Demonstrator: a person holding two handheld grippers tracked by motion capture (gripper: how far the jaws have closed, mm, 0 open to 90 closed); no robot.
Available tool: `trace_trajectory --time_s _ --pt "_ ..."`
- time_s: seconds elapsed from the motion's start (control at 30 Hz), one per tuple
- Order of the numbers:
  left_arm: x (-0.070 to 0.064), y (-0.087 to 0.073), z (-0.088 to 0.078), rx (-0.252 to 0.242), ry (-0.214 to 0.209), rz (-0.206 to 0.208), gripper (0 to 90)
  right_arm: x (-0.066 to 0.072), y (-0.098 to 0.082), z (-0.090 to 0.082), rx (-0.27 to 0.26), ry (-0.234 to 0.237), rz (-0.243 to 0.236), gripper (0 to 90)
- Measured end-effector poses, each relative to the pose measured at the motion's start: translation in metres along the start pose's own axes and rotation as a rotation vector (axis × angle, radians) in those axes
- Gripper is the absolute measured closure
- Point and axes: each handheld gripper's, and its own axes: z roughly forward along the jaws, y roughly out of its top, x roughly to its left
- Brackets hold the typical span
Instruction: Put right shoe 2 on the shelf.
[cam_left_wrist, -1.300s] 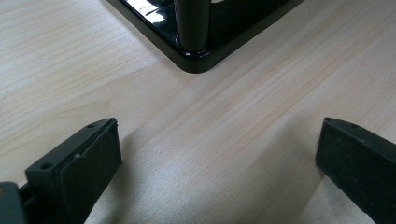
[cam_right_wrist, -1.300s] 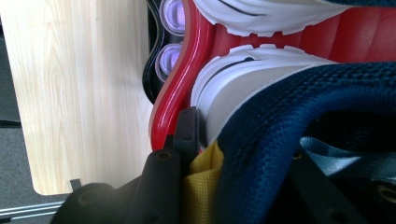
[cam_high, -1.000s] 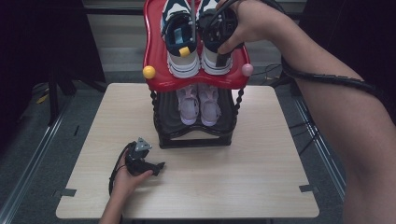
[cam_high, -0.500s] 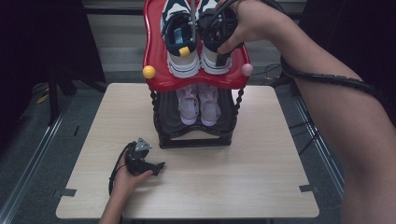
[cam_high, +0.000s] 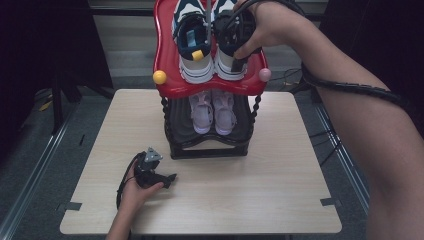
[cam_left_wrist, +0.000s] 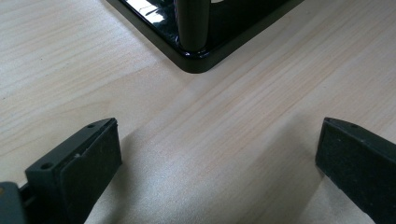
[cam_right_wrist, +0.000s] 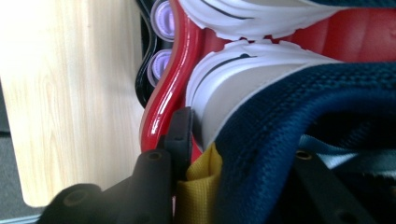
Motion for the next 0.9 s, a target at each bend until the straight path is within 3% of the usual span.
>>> trace_trajectory --time_s 0.1,0.17,0.4,0.63,0.9 --pt "0.0 0.0 0.0 0.0 0.0 0.0 0.0 0.0 -0.001 -0.001 -0.006 -0.002 0.037 59.0" --pt "0.0 0.0 0.0 0.0 0.0 0.0 0.0 -0.001 -0.002 -0.001 -0.014 0.014 0.038 56.2" --pt "0.0 0.0 0.0 0.0 0.0 0.0 0.0 -0.001 -0.004 -0.005 -0.034 0.05 0.125 44.5" --pt "0.0 0.0 0.0 0.0 0.0 -0.001 0.0 -0.001 -0.006 -0.011 -0.069 0.085 0.171 35.8" --pt "0.0 0.0 0.0 0.0 0.0 0.001 0.0 -0.002 -0.01 -0.019 -0.078 0.094 0.219 25.1"
